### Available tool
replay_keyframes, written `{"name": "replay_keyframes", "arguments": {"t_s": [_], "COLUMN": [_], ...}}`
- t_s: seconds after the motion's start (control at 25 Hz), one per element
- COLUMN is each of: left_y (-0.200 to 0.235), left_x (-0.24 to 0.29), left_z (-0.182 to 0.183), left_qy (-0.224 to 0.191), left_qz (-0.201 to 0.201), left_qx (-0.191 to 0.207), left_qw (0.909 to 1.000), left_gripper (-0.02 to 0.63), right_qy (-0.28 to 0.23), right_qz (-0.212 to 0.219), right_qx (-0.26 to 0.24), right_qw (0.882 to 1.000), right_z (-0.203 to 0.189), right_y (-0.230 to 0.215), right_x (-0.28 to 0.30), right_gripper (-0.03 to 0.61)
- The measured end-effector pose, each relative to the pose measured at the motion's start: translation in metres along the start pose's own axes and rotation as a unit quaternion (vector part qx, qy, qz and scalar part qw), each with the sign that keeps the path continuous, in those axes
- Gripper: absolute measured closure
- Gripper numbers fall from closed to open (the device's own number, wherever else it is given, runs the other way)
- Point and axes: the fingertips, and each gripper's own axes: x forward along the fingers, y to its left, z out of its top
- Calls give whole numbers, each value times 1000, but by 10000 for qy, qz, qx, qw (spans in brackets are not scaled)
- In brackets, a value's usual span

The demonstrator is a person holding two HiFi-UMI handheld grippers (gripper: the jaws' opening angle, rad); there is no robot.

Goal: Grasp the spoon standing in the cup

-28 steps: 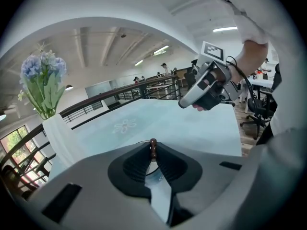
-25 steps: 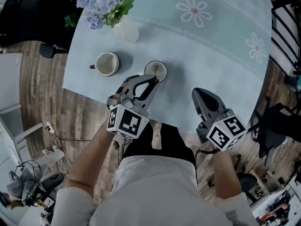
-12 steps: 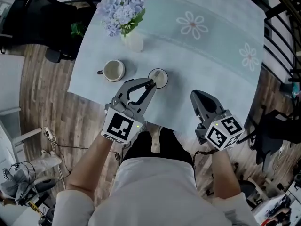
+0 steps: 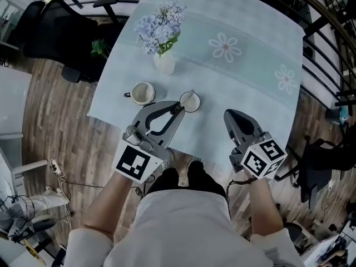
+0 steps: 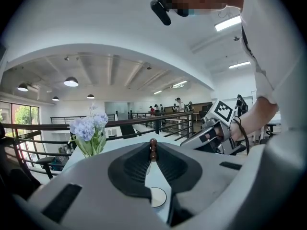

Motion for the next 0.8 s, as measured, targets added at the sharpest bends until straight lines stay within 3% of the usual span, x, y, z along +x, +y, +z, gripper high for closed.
{"name": "replay_keyframes", "arguments": {"t_s": [0.8], "left_y": [14], "left_x": [-69], "left_z": [66], "left_qy": [-829], "left_qz": [375], "left_qx": [-479], "left_qw": [9947], "left_gripper": [563], "right_qy": [-717], "right_qz": [419], "right_qx": [-781], "right_qw": [9935], "right_z": [69], "right_y": [82], "right_x": [-16], "right_gripper": [557]}}
